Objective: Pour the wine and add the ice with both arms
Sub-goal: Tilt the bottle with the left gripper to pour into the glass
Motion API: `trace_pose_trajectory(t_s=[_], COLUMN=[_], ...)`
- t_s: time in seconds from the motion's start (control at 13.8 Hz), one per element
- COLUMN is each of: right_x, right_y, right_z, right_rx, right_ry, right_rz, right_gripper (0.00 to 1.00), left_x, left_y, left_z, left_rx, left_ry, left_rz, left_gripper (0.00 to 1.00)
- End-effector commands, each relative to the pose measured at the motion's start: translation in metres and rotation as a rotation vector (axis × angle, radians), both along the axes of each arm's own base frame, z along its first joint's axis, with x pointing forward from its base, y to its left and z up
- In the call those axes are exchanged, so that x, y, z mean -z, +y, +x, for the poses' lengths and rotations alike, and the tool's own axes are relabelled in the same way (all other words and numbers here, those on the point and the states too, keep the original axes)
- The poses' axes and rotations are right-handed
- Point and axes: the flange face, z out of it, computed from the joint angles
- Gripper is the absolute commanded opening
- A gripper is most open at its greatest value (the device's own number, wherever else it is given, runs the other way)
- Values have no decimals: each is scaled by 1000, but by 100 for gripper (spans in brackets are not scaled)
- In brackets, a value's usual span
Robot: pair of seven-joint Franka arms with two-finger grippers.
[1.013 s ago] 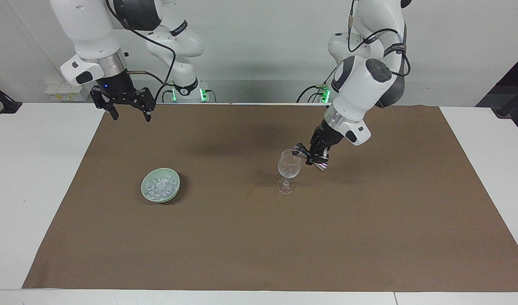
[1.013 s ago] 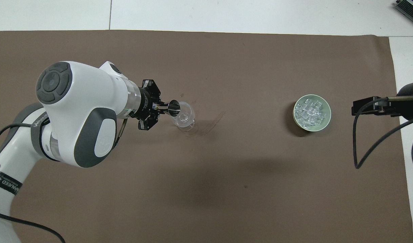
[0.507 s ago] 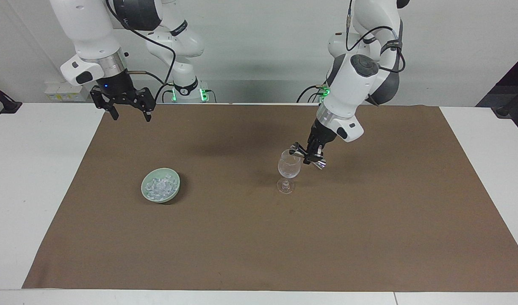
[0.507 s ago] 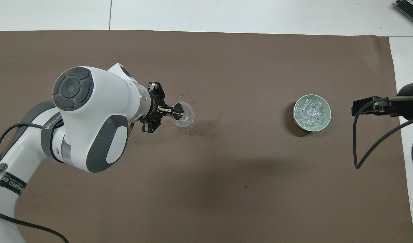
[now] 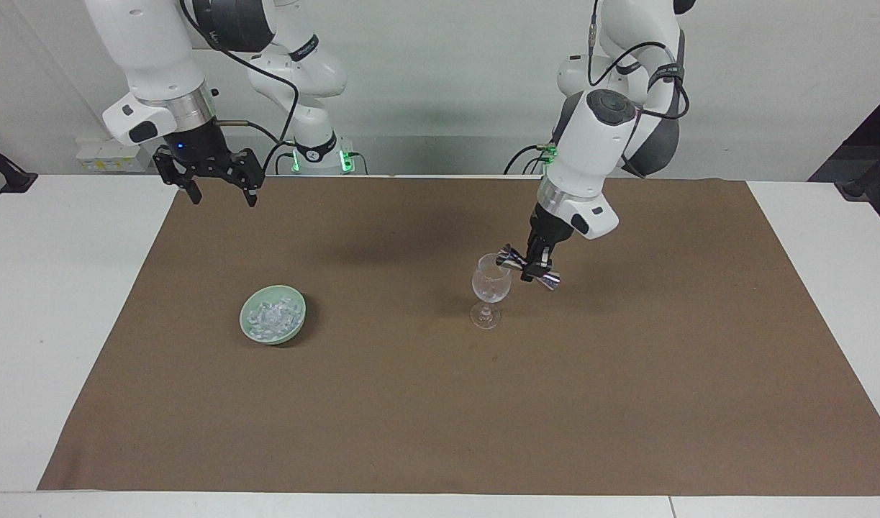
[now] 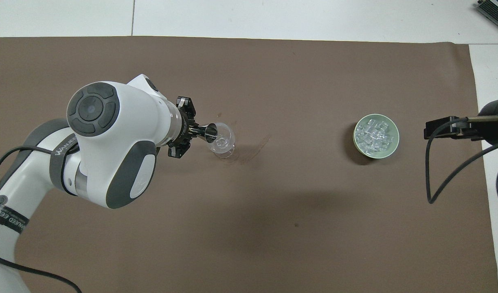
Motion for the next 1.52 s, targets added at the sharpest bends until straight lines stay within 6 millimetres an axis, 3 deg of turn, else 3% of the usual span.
trace_pose_trajectory(t_s=[0.0, 1.09, 1.45], right_x=[-2, -2, -2], right_y=[-3, -3, -3], right_z=[3, 3, 3], right_rx=[-16, -16, -16], right_ry=[-2, -2, -2], right_rz=[5, 5, 5], right_gripper=[100, 100, 100], left_x=[-7, -8, -16], left_y=[-10, -16, -19], left_z=[-7, -9, -5], left_rx=[-3, 25, 26], left_ry=[-31, -100, -115], left_rz=[24, 124, 131], left_gripper=[0, 0, 0])
